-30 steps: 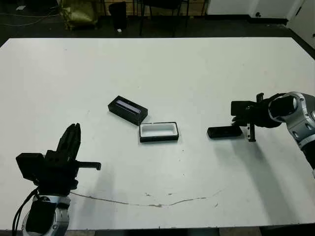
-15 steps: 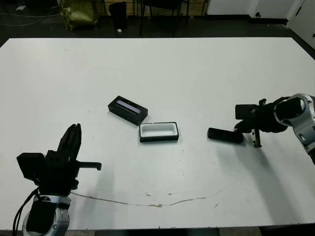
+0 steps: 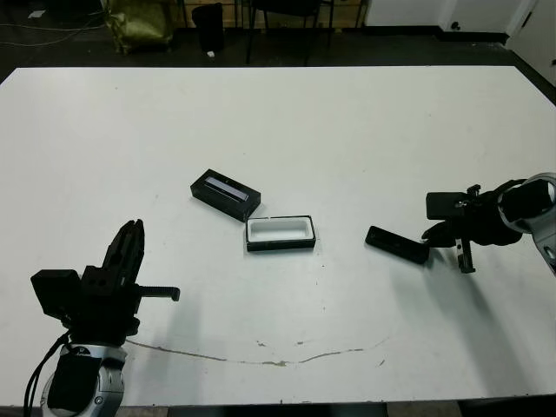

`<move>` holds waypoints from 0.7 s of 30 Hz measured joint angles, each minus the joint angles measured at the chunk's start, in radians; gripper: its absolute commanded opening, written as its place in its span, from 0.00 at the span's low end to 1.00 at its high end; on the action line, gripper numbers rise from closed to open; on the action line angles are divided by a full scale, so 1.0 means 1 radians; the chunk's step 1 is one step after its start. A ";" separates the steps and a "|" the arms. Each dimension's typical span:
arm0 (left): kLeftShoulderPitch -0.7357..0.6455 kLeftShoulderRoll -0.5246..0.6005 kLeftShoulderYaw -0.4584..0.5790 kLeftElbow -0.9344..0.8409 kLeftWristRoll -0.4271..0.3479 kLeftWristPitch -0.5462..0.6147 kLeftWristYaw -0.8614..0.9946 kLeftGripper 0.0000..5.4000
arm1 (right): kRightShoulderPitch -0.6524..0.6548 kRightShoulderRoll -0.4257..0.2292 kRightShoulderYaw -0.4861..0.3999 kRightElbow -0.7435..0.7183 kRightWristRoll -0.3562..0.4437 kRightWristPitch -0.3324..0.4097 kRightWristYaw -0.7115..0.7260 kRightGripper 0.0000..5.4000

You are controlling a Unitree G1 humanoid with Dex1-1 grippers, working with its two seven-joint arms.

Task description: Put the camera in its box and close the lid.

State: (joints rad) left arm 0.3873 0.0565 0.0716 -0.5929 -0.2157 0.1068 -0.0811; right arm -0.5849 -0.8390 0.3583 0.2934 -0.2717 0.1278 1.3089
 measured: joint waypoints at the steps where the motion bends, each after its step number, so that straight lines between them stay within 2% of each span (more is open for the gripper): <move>1: 0.000 0.000 0.000 0.000 0.000 0.000 0.000 0.00 | 0.004 -0.003 0.000 -0.007 0.000 0.000 0.001 0.00; 5: 0.000 -0.001 -0.001 0.000 0.001 0.000 0.000 0.00 | 0.022 -0.013 -0.008 -0.022 0.022 0.001 0.010 0.00; 11: 0.000 -0.014 -0.005 -0.001 0.000 0.005 0.002 0.00 | 0.054 -0.019 -0.016 -0.100 0.054 0.094 0.041 0.00; 21: 0.001 -0.018 -0.010 -0.002 0.007 0.005 0.002 0.00 | 0.093 -0.019 -0.017 -0.203 0.107 0.158 0.050 0.00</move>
State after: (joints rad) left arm 0.3886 0.0382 0.0620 -0.5945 -0.2082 0.1115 -0.0793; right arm -0.4914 -0.8582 0.3417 0.0903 -0.1646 0.2863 1.3589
